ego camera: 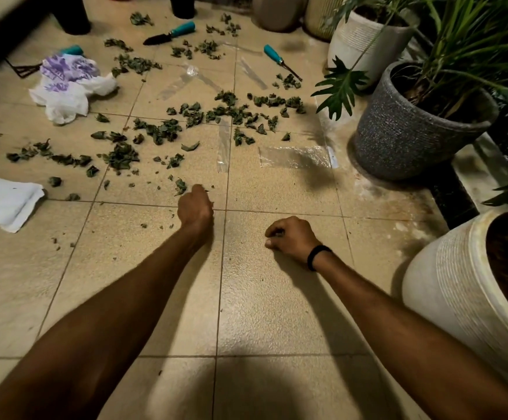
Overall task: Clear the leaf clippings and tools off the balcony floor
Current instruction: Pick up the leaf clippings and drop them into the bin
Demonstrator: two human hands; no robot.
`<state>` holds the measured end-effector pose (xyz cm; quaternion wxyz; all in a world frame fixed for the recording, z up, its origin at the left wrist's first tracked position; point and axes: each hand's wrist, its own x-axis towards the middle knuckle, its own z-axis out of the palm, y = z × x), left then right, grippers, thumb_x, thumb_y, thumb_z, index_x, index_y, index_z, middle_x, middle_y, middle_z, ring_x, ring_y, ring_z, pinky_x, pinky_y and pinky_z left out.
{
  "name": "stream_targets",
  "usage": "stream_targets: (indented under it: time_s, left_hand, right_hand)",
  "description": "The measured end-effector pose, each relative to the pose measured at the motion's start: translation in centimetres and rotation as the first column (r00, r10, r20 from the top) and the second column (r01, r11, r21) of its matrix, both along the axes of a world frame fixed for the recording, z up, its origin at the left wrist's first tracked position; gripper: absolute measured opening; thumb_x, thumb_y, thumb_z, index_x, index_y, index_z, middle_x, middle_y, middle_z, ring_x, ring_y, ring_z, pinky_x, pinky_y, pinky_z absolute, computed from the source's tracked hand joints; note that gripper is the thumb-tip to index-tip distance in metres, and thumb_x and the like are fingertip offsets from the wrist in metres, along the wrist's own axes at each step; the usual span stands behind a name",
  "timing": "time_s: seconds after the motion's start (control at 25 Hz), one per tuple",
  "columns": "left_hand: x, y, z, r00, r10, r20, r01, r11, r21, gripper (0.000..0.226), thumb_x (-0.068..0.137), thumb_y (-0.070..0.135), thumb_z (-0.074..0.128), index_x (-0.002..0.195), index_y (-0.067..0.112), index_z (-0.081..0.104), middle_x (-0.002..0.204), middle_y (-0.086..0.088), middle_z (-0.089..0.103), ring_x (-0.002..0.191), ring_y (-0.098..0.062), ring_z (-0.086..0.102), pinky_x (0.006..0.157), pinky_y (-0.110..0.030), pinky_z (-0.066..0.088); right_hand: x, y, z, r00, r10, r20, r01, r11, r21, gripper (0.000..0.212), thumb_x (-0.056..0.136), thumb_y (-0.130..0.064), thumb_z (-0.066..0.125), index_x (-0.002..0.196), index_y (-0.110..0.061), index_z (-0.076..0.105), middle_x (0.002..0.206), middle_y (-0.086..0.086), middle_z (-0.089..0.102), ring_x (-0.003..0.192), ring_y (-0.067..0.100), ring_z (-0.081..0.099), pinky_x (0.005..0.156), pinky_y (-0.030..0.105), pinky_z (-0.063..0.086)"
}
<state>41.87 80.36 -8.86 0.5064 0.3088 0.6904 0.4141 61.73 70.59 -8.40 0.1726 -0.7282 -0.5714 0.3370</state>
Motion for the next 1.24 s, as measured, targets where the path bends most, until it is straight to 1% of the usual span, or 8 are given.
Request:
stream_targets:
  time_s: [0.12, 0.24, 0.36, 0.52, 0.64, 0.8, 1.08, 1.24]
  left_hand:
    - [-3.1, 0.5, 1.3, 0.970, 0.216, 0.114, -0.209, 0.976, -0.067, 0.033, 0.098, 0.029, 0.045, 0.077, 0.009, 0.059, 0.070, -0.007, 0.059, 0.050, -0.017, 0.048, 0.045, -0.022, 0.035]
    - [-5.6, 0.4, 0.9, 0.987, 0.160, -0.005, -0.160, 0.987, -0.019, 0.028, 0.091, 0.026, 0.051, 0.088, 0.003, 0.067, 0.073, -0.006, 0.068, 0.052, -0.020, 0.057, 0.044, -0.022, 0.039]
    - [-6.8, 0.3, 0.4, 0.970, 0.218, 0.105, -0.210, 0.974, -0.085, 0.020, 0.080, 0.016, 0.055, 0.084, 0.001, 0.069, 0.063, -0.003, 0.065, 0.048, -0.017, 0.050, 0.044, -0.020, 0.034]
    - [-7.3, 0.9, 0.6, 0.828, 0.357, 0.432, -0.290, 0.933, -0.215, 0.018, 0.085, 0.004, 0.044, 0.082, 0.004, 0.061, 0.057, -0.002, 0.049, 0.041, -0.012, 0.037, 0.046, -0.021, 0.026]
    - [-7.9, 1.5, 0.2, 0.814, 0.314, 0.488, -0.242, 0.948, -0.205, 0.024, 0.100, 0.022, 0.044, 0.081, 0.015, 0.056, 0.053, 0.003, 0.043, 0.040, -0.012, 0.032, 0.045, -0.020, 0.023]
    - [-9.6, 1.6, -0.8, 0.985, -0.018, -0.172, 0.060, 0.968, 0.242, 0.051, 0.104, 0.049, 0.039, 0.090, 0.007, 0.066, 0.067, -0.004, 0.064, 0.054, -0.018, 0.058, 0.051, -0.026, 0.043]
    - [-10.1, 3.7, -3.7, 0.528, -0.143, -0.837, 0.553, 0.806, 0.211, 0.034, 0.106, 0.032, 0.040, 0.124, 0.007, 0.053, 0.108, -0.017, 0.065, 0.093, -0.030, 0.062, 0.071, -0.033, 0.045]
    - [-8.5, 4.8, -4.6, 0.329, -0.215, -0.920, 0.626, 0.779, 0.042, 0.054, 0.098, 0.063, 0.033, 0.118, 0.015, 0.048, 0.102, -0.012, 0.060, 0.088, -0.032, 0.059, 0.066, -0.037, 0.048]
  right_hand:
    - [-1.7, -0.7, -0.9, 0.944, 0.186, 0.272, -0.227, 0.966, 0.126, 0.014, 0.087, -0.007, 0.066, 0.095, -0.014, 0.074, 0.095, -0.002, 0.064, 0.086, 0.008, 0.057, 0.072, 0.009, 0.039]
    - [-2.3, 0.6, 0.4, 0.980, -0.110, -0.164, 0.110, 0.994, -0.007, 0.013, 0.086, -0.002, 0.065, 0.093, -0.009, 0.073, 0.092, 0.001, 0.070, 0.079, 0.009, 0.063, 0.079, 0.022, 0.055]
    - [-3.1, 2.4, 2.5, 0.375, -0.543, -0.751, 0.346, 0.834, -0.430, 0.011, 0.089, 0.003, 0.062, 0.100, 0.003, 0.065, 0.096, 0.018, 0.064, 0.075, 0.019, 0.065, 0.074, 0.029, 0.060]
    - [-4.5, 5.2, 4.0, -0.072, -0.591, -0.803, 0.318, 0.750, -0.580, 0.009, 0.095, 0.005, 0.049, 0.093, 0.001, 0.058, 0.099, 0.024, 0.054, 0.084, 0.026, 0.061, 0.071, 0.027, 0.058]
    - [-7.2, 7.8, 3.5, 0.141, -0.580, -0.802, 0.335, 0.790, -0.513, 0.007, 0.095, -0.001, 0.053, 0.091, -0.002, 0.058, 0.085, 0.014, 0.055, 0.069, 0.017, 0.056, 0.055, 0.020, 0.052]
    - [-11.7, 10.8, 0.4, 0.953, -0.186, -0.239, 0.202, 0.978, 0.048, 0.033, 0.100, -0.035, 0.051, 0.109, -0.005, 0.061, 0.099, 0.008, 0.063, 0.086, 0.019, 0.056, 0.073, 0.029, 0.044]
    - [-15.0, 12.5, -3.4, 0.919, 0.162, 0.359, -0.239, 0.954, 0.182, 0.034, 0.102, -0.036, 0.041, 0.124, -0.010, 0.042, 0.113, 0.018, 0.054, 0.101, 0.035, 0.054, 0.078, 0.039, 0.046]
    - [-13.9, 12.9, -2.9, 0.999, -0.029, 0.029, 0.022, 0.977, 0.213, 0.026, 0.102, -0.030, 0.041, 0.105, -0.008, 0.054, 0.091, 0.009, 0.058, 0.079, 0.022, 0.052, 0.067, 0.032, 0.039]
